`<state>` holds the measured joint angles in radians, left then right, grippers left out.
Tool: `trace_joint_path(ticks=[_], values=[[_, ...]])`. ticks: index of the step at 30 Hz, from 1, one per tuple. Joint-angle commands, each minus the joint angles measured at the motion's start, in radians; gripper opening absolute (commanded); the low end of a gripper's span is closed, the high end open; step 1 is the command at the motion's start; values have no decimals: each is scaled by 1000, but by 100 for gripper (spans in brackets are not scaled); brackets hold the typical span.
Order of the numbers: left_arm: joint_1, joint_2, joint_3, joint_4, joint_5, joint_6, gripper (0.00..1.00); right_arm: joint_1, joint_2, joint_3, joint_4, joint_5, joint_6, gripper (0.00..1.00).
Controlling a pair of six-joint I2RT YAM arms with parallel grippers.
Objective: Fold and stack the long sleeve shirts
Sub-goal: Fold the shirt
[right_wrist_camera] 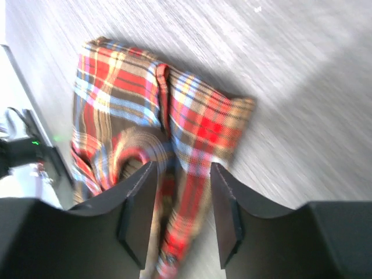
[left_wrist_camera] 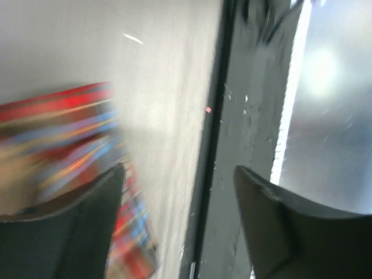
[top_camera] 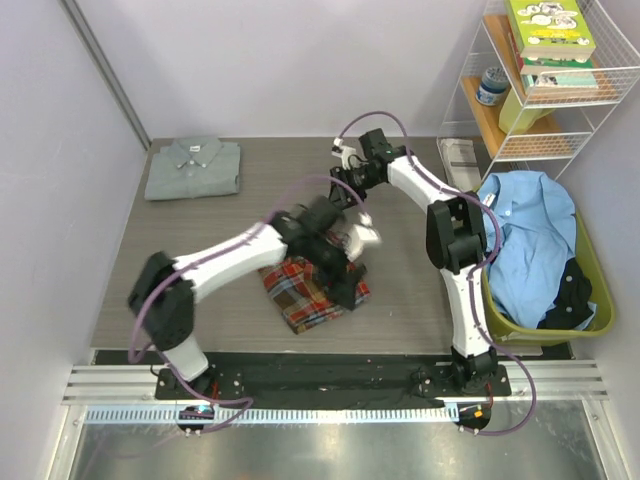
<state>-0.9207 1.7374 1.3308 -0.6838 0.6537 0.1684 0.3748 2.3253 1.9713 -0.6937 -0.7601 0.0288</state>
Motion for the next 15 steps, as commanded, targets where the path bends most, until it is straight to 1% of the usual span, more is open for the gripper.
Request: trace_joint_path(ticks=[1,2,3,4,5,6,7,8,10,11,12,14,15], values=[[261,-180,-10,-26,179,-78,96,-85,-156,14,-222,93,-222,50],[307,-187,-13,-43,178,-61,100,-83,-185,-47,-245,91,-237,50],[395,-193,-13,-78,161,-32,100,-82,-213,-90,-259,91,-243,50],[439,-187,-13,-91,124,-3,100,-77,-243,-139,-259,96,-233,50],[474,-177,-10,-105,94,66,100,-76,-306,-238,-256,93,-225,51],[526,-162,14,-149,65,106,100,-73,-334,-283,-256,90,-225,51],[545,-120,31,-169,34,146,100,-68,-366,-328,-257,91,-222,52],[560,-96,53,-184,-47,213,100,-66,-415,-409,-257,88,-221,52],[582,-24,64,-200,-112,270,100,-60,-463,-481,-270,58,-225,52],[583,-1,65,-204,-132,298,100,-47,-478,-544,-271,51,-231,52],[583,14,59,-204,-162,342,100,-36,-507,-570,-271,56,-237,53],[583,48,24,-172,-183,362,99,-4,-515,-635,-259,68,-244,52],[582,57,16,-172,-175,382,97,6,-508,-652,-247,79,-239,47]])
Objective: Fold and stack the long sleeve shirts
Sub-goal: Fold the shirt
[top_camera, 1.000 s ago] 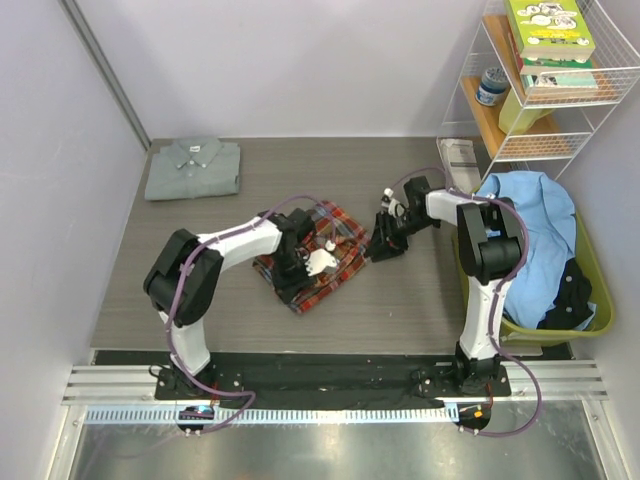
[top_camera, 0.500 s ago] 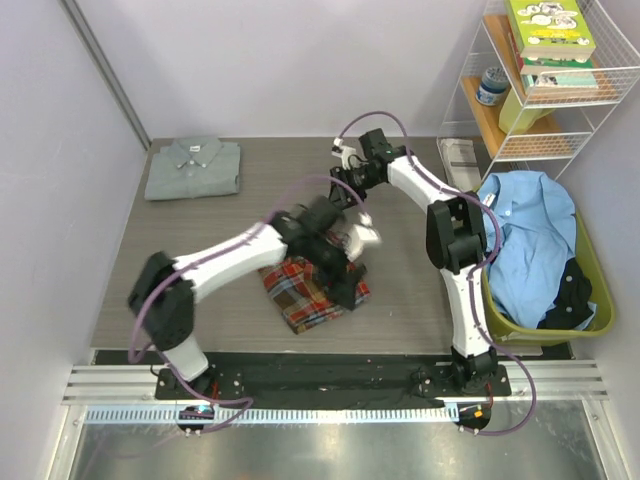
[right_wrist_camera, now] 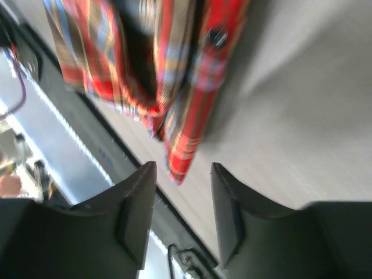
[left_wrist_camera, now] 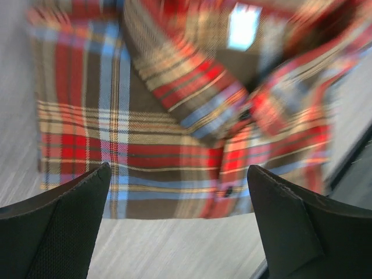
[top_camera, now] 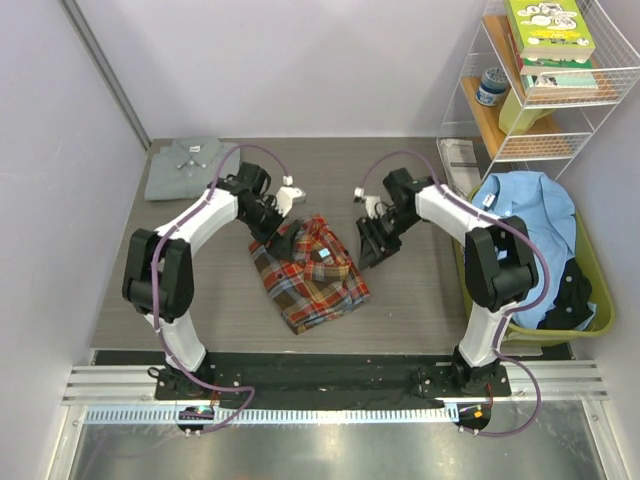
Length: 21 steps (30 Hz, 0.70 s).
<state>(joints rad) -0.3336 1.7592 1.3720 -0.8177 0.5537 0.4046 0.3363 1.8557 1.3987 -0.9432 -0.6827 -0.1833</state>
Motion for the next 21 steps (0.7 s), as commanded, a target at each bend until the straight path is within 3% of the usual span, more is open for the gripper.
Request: trace_joint_path(ticks=[1,2,3,4,9,15,19,21], values=[[-8,48,-33,-44,-71,155,94,50,-27,-92,27,24,-25,44],[-13,58,-57,-55,-71,163,91,52,-15,-105,44,41,-22,39],[-25,57,-76,-52,-71,168,90,52,25,-104,59,67,-22,27],[-33,53,-100,-51,-67,169,88,52,45,-98,76,115,-30,21],[-164,-33,-278,-41,-48,125,81,49,190,54,104,212,-62,5],[-383,-159,-350,-17,61,-68,84,49,393,385,106,261,-64,3],[-363,-237,-272,-46,172,-158,96,33,387,499,78,275,-100,8],[-276,-270,-225,-38,213,-164,100,14,330,508,29,243,-143,17]])
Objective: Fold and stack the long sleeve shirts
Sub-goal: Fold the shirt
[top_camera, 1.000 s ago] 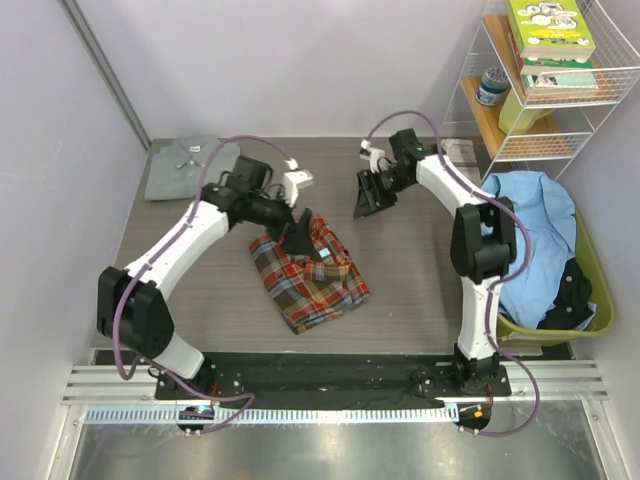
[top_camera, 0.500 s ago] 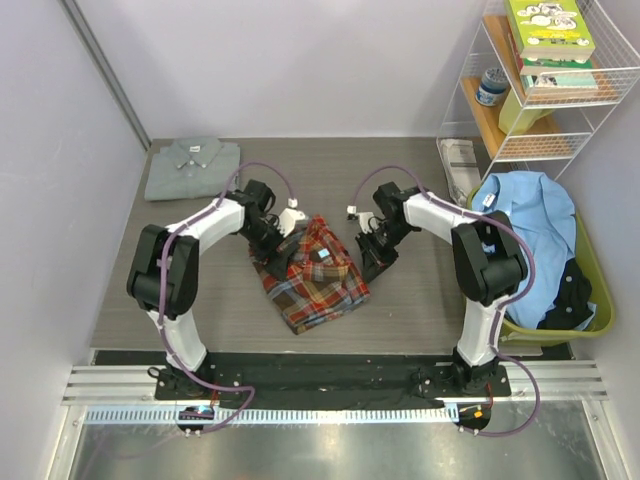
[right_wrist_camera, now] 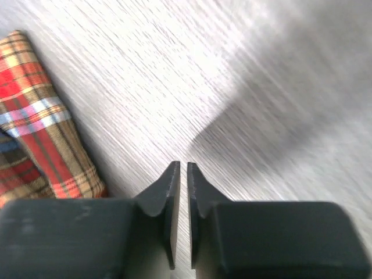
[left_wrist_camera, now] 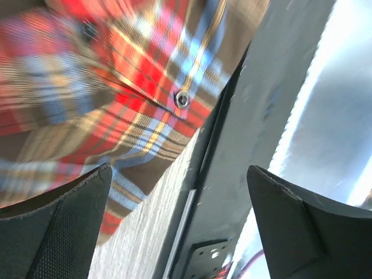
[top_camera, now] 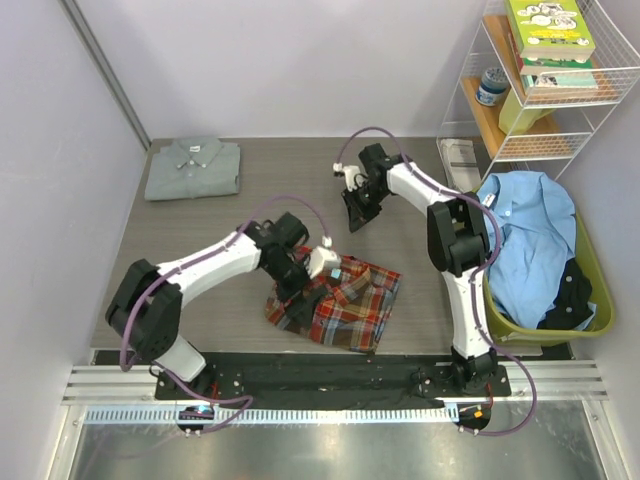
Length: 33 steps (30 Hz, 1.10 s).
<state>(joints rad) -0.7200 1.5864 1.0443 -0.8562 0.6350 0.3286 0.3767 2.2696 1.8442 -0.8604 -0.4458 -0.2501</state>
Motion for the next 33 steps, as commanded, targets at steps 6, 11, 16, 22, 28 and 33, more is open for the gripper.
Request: trace_joint_path(ticks=[6,11,16,22,28,33], values=[[343,-1,294,-7,26,138,100,-62,-315,-77,-179,-48,-123,47],[379,286,561,-226,77,370,100,-74,-450,-235,-244,-30,-141,58],[375,467,718,-254,71,472,92,-75,-542,-425,-250,-45,-169,54],[329,532,708,-172,-7,460,79,-75,-519,-533,-171,-85,-173,50],[300,524,591,-55,-75,415,69,-75,-409,-534,-97,-50,-187,41],[294,535,551,-53,-115,417,48,-73,-308,-511,23,71,-179,2]])
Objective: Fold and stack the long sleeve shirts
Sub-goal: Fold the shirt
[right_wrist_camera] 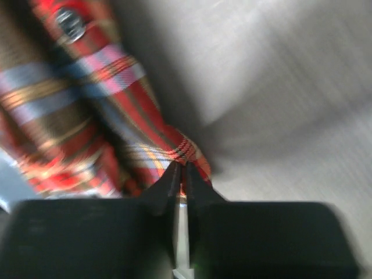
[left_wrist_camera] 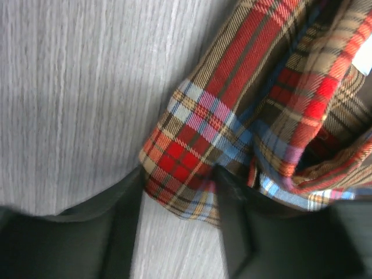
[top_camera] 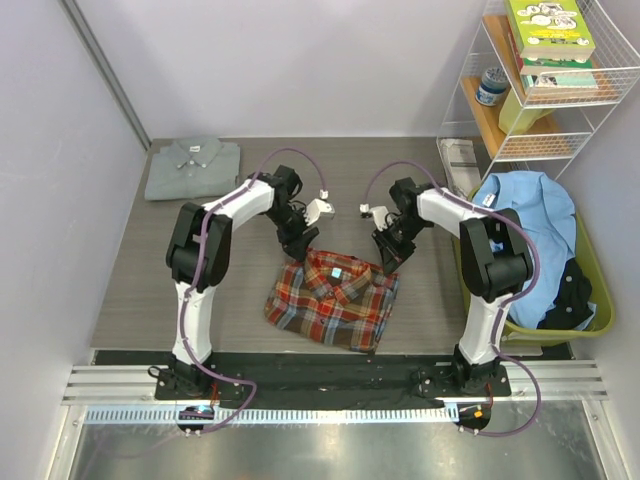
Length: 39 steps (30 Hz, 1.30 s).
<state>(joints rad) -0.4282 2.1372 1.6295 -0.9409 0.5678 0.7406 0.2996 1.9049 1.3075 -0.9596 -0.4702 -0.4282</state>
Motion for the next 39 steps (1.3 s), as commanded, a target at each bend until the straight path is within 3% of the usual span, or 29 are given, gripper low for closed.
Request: trace_joint_path(ticks=[1,3,4,5,13,14,15,16,19,21,24,31,39], values=[[2,-13,-42,34,-61,-3,35,4,75,33,139,113,8,1],[9,-11,-56,24,-84,-21,20,10,121,56,171,152,25,1],[16,-13,-62,16,-89,-27,4,15,129,58,182,169,31,1],[22,-26,-71,2,-88,-29,0,19,132,56,215,185,40,1],[152,-183,-241,14,-99,-111,0,82,122,55,329,236,103,1],[172,-192,-241,14,-89,-124,2,82,114,65,329,223,111,2],[186,-206,-238,1,-73,-133,12,82,105,90,325,222,117,5],[210,-218,-234,-7,-57,-138,36,79,97,105,296,220,121,10],[232,-307,-238,-3,3,-170,53,55,16,154,243,208,128,28],[236,-351,-241,-6,20,-188,55,33,-59,179,217,179,134,42],[236,-411,-240,-22,53,-210,55,3,-133,185,168,105,152,49],[207,-395,-261,-52,119,-222,49,4,-153,121,104,-120,210,41],[152,-294,-292,34,55,-270,49,36,-95,-2,165,-99,232,45]])
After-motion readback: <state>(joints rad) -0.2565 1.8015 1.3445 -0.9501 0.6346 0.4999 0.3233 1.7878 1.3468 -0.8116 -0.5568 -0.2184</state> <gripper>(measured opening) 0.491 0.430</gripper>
